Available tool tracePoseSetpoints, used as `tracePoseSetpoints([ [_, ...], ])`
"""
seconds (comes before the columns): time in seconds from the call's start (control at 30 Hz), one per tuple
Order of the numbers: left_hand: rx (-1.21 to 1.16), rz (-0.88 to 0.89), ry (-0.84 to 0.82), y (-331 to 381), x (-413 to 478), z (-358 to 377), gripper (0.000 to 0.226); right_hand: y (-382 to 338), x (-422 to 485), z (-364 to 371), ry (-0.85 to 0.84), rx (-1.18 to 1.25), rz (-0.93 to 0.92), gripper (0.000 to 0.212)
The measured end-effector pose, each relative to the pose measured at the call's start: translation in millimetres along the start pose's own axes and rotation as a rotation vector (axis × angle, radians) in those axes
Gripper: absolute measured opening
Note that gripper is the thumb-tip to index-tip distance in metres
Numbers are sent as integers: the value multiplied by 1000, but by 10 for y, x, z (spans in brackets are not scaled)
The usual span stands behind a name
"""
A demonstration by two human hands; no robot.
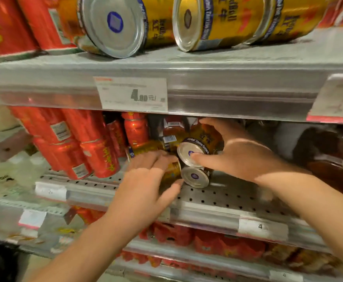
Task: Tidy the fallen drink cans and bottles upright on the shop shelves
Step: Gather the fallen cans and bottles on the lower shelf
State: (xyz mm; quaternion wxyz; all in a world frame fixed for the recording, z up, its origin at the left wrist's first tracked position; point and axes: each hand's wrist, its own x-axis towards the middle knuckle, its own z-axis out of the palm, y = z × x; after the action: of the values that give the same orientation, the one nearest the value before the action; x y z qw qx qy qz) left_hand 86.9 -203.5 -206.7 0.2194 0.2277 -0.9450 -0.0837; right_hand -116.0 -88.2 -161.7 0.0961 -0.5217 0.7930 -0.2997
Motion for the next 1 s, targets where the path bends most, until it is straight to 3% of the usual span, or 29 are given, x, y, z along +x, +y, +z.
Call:
tracePoseSetpoints([
  [0.13, 63, 72, -31, 66, 112, 128, 69, 62, -155, 4, 111, -7, 43, 62],
  [0.27, 166, 136, -105, 146, 237, 187, 69, 218, -277, -122, 92, -6, 86, 75],
  [0.57, 255, 64, -100, 170, 358, 223, 43, 422, -471, -89, -191, -99, 156, 79],
  [0.9, 153, -68, -136, 105, 464, 186, 50, 306, -474, 50, -150, -126, 146, 100],
  [1.0, 170, -49, -151, 137, 503, 149, 47, 257, -461, 42, -154, -148, 136, 92],
])
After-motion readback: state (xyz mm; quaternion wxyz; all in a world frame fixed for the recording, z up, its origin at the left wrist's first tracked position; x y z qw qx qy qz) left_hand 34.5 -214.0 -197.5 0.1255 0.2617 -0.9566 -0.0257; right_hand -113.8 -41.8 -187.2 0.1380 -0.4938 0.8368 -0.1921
